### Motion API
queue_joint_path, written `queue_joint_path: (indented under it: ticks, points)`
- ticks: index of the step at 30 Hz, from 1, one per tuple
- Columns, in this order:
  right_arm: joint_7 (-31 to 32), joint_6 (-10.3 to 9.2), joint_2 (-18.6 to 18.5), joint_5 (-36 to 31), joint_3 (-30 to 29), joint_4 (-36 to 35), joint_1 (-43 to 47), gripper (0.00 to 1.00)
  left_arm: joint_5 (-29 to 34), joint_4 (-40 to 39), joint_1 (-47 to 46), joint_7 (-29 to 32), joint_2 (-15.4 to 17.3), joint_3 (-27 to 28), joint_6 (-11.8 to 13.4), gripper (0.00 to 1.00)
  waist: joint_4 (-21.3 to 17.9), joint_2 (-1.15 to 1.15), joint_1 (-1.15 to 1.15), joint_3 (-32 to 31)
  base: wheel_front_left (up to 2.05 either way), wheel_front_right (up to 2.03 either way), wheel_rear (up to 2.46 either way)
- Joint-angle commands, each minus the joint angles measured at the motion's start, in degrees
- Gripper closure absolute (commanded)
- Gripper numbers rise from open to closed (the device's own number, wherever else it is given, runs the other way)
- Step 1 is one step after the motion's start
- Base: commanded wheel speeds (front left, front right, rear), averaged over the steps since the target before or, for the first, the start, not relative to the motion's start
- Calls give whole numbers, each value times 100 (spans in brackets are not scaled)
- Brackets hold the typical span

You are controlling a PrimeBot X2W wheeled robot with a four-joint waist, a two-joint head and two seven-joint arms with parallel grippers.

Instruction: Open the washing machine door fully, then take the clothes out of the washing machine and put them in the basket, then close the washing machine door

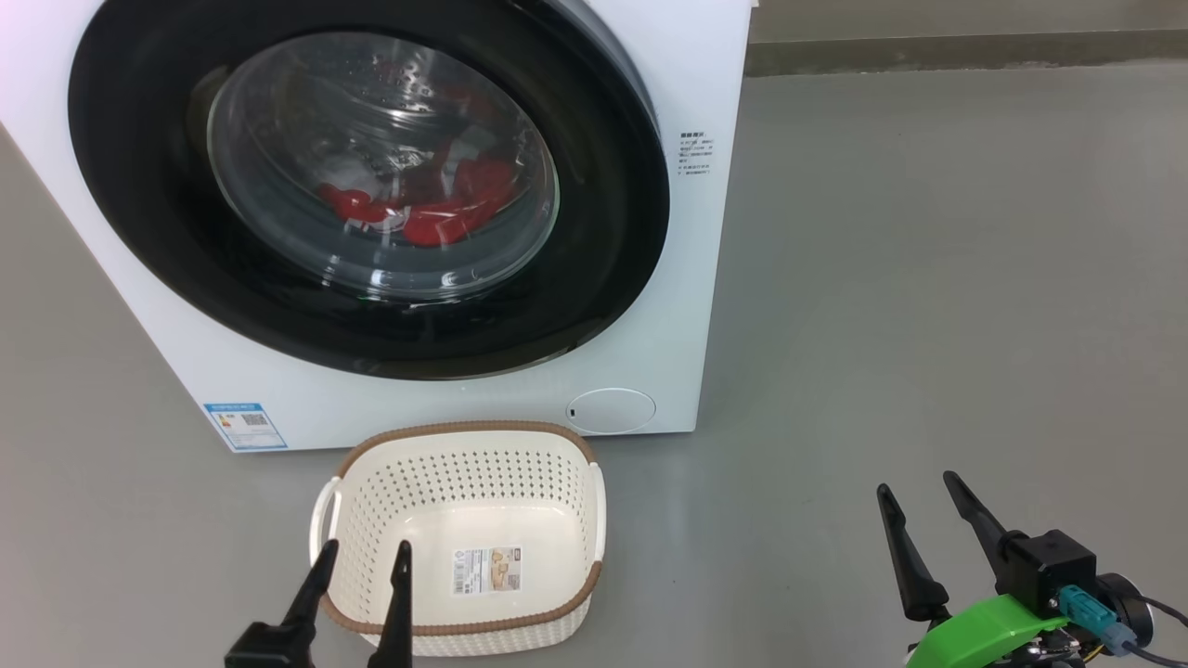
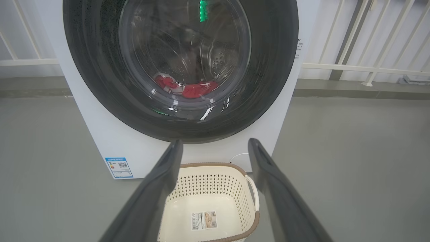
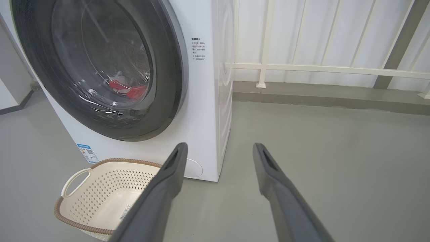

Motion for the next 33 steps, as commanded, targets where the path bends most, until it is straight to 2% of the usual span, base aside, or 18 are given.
queue_joint_path:
  ticks: [1,4,30,31,32,33]
  points:
    - [-108,2,-48,-156,155,-113,-85,0,174,-107,-142,-97,41,143,65,0,2,0,0,0,0,0,0]
    - [-171,2,-51,-327,159,-95,-78,0,389,-58,-152,-160,39,134,108,0,0,0,0,-4,0,0,0]
    - [-171,2,-50,-60,128,-96,-58,0,133,101,-190,-160,16,165,150,0,29,0,0,-5,0,0,0]
    - [-171,2,-50,-48,128,-85,-58,56,132,99,-190,-160,16,164,152,0,28,0,0,-5,0,0,0]
    - [-171,2,-50,-39,130,-77,-60,92,132,98,-190,-160,15,163,154,0,28,0,0,-6,0,0,0]
    - [-171,2,-50,-36,131,-73,-62,100,130,97,-190,-160,15,162,153,0,28,0,0,-6,0,0,0]
